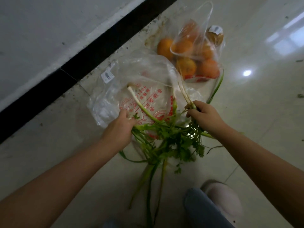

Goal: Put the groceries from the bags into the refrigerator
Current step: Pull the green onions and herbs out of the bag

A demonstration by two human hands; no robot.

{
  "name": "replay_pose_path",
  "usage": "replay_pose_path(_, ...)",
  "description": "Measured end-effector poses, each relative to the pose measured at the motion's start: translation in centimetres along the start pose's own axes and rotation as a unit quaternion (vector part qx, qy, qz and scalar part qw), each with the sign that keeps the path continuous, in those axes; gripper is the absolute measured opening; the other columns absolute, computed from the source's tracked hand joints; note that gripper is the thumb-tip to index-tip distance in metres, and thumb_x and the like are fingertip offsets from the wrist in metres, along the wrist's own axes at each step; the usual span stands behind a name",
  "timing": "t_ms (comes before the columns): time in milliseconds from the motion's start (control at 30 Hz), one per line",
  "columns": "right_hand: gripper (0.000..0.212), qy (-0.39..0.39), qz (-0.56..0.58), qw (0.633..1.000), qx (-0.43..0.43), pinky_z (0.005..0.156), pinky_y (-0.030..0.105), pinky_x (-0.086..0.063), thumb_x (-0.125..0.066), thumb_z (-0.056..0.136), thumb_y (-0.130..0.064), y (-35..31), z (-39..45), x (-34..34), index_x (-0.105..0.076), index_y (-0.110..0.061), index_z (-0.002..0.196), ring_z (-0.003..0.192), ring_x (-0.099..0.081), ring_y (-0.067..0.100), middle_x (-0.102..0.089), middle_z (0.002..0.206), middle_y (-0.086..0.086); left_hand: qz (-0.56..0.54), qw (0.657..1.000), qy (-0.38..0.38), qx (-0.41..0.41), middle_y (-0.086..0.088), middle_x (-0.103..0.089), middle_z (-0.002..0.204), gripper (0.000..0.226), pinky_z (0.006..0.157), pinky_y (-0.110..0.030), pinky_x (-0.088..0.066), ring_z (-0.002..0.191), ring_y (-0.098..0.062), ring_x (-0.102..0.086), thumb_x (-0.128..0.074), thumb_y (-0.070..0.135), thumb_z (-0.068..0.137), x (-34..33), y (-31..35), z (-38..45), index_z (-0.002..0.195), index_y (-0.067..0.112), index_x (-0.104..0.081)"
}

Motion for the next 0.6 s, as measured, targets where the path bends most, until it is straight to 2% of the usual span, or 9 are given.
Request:
replay_pose_path(100, 0.017, 0.028, 0.074, 0.996, -0.04, 0.043, 0.022, -0.032, -0.044, 0.086, -0.003, 0.0, 0.1, 0.7, -0.06, -0.004, 0.082, 0.05, -0.038, 0.015, -0.045, 0.062, 0.004, -0.004, 1.0, 0.009, -0.026, -0.012, -0.042, 0.136, 0.03, 0.087, -0.036, -0.049, 0.11, -0.03, -0.056, -0.049, 0.01, 0.091, 0.0, -0.4, -0.1, 0.119, 0.007, -0.06)
replay_pose_path(167, 0.021, 0.054, 0.132, 0.987, -0.078, 0.04, 0.02, -0.032, -0.043, 0.085, 0.0, 0.2, 0.2, 1.0, -0.056, -0.011, 0.072, 0.049, -0.038, 0.015, -0.045, 0.06, 0.004, -0.006, 1.0, 0.009, -0.027, -0.013, -0.049, 0.129, 0.028, 0.084, -0.036, -0.048, 0.108, -0.03, -0.057, -0.047, 0.005, 0.09, 0.2, -0.7, -0.1, 0.116, 0.002, -0.058)
replay_pose_path(300, 0.028, 0.082, 0.233, 0.958, -0.145, 0.047, 0.026, -0.03, -0.037, 0.083, 0.004, 0.2, 0.4, 1.1, -0.054, -0.012, 0.066, 0.048, -0.035, 0.016, -0.039, 0.057, 0.004, -0.043, 0.999, 0.018, -0.017, -0.018, -0.055, 0.113, 0.023, 0.08, -0.037, -0.046, 0.101, -0.033, -0.057, -0.047, -0.002, 0.087, 0.3, -1.9, -0.8, 0.109, -0.003, -0.055)
replay_pose_path(367, 0.028, 0.108, 0.273, 0.94, -0.176, 0.048, 0.027, -0.031, -0.036, 0.081, 0.004, 0.0, 0.6, 1.2, -0.054, -0.01, 0.066, 0.048, -0.036, 0.017, -0.04, 0.058, 0.005, -0.078, 0.997, -0.004, 0.013, -0.02, -0.055, 0.114, 0.028, 0.085, -0.037, -0.047, 0.103, -0.033, -0.056, -0.046, 0.006, 0.085, 0.2, -2.8, -1.1, 0.108, -0.005, -0.057)
replay_pose_path(433, 0.027, 0.144, 0.325, 0.912, -0.206, 0.051, 0.028, -0.034, -0.036, 0.079, 0.004, 0.1, 0.7, 1.7, -0.055, -0.009, 0.065, 0.05, -0.038, 0.018, -0.041, 0.057, 0.005, -0.127, 0.99, -0.032, 0.055, -0.021, -0.056, 0.113, 0.051, 0.089, -0.034, -0.044, 0.105, -0.032, -0.055, -0.036, 0.025, 0.076, 0.4, -3.7, -1.4, 0.107, -0.007, -0.061)
replay_pose_path(467, 0.027, 0.162, 0.354, 0.897, -0.211, 0.051, 0.027, -0.035, -0.037, 0.078, 0.005, 0.2, 0.6, 2.1, -0.055, -0.009, 0.063, 0.049, -0.04, 0.018, -0.043, 0.054, 0.004, -0.147, 0.986, -0.031, 0.07, -0.022, -0.058, 0.108, 0.06, 0.088, -0.034, -0.043, 0.102, -0.031, -0.056, -0.03, 0.032, 0.071, 0.6, -4.1, -1.5, 0.101, -0.007, -0.064)
replay_pose_path(533, 0.026, 0.173, 0.424, 0.867, -0.196, 0.049, 0.022, -0.038, -0.036, 0.073, 0.006, 0.4, 0.3, 3.0, -0.055, -0.009, 0.061, 0.045, -0.044, 0.016, -0.048, 0.041, 0.001, -0.15, 0.983, 0.011, 0.102, -0.021, -0.054, 0.082, 0.06, 0.074, -0.036, -0.042, 0.081, -0.027, -0.054, -0.022, 0.047, 0.067, 1.0, -4.8, -1.6, 0.072, 0.0, -0.058)
replay_pose_path(600, 0.021, 0.138, 0.495, 0.844, -0.156, 0.047, 0.018, -0.041, -0.038, 0.056, 0.001, 0.3, -0.2, 3.3, -0.056, -0.009, 0.058, 0.042, -0.048, 0.013, -0.054, 0.037, -0.001, -0.139, 0.978, 0.08, 0.132, -0.017, -0.045, 0.065, 0.049, 0.062, -0.034, -0.034, 0.067, -0.026, -0.047, -0.036, 0.043, 0.082, 1.5, -5.0, -1.7, 0.058, 0.001, -0.048)
Point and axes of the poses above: each hand's wrist, its own z-axis towards the middle knuckle, its own x-axis out of the back of the hand, y = z × x, the point moved 2 cm from there along z, towards the middle knuckle
